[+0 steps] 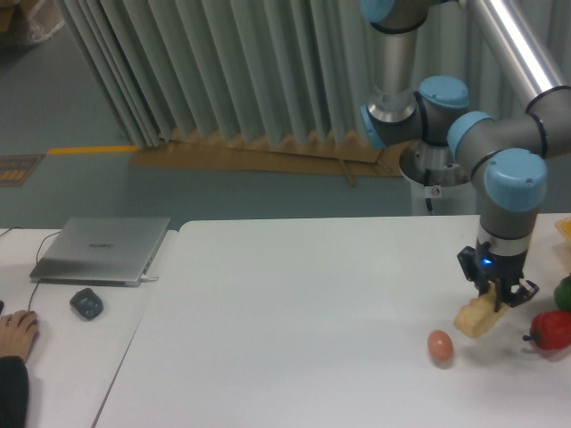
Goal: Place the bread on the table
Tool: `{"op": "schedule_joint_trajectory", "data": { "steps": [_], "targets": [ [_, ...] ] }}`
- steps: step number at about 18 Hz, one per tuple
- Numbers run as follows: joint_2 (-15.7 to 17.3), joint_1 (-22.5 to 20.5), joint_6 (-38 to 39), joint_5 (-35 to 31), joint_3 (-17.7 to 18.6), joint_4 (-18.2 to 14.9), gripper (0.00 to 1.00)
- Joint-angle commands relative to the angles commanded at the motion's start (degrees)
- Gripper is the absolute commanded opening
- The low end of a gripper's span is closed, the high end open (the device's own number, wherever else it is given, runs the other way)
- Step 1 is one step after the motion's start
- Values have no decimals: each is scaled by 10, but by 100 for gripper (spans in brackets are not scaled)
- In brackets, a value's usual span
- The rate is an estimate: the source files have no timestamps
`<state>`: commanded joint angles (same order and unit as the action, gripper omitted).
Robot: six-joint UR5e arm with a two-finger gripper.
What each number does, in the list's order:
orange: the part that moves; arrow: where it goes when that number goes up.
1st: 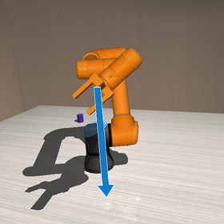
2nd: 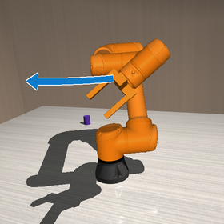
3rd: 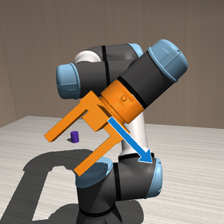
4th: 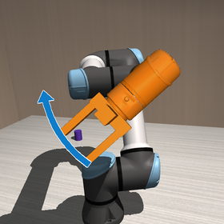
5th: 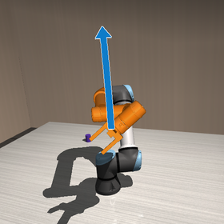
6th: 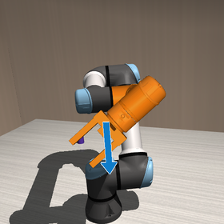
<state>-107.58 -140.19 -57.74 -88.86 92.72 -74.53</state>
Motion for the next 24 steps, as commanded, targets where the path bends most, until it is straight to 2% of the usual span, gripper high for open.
{"op": "schedule_joint_trajectory", "data": {
  "steps": [2,3,4,7,12,16,24],
  "targets": [
    [0,1,0,-1,6,3,39],
    [0,1,-1,-4,7,3,55],
    [0,2,-5,-13,7,4,98],
    [-3,18,-4,-59,7,5,100],
    [0,17,-5,-58,-1,8,100],
    [3,16,-8,-61,-30,8,100],
    [11,12,-40,-57,-26,7,100]
  ]
}}
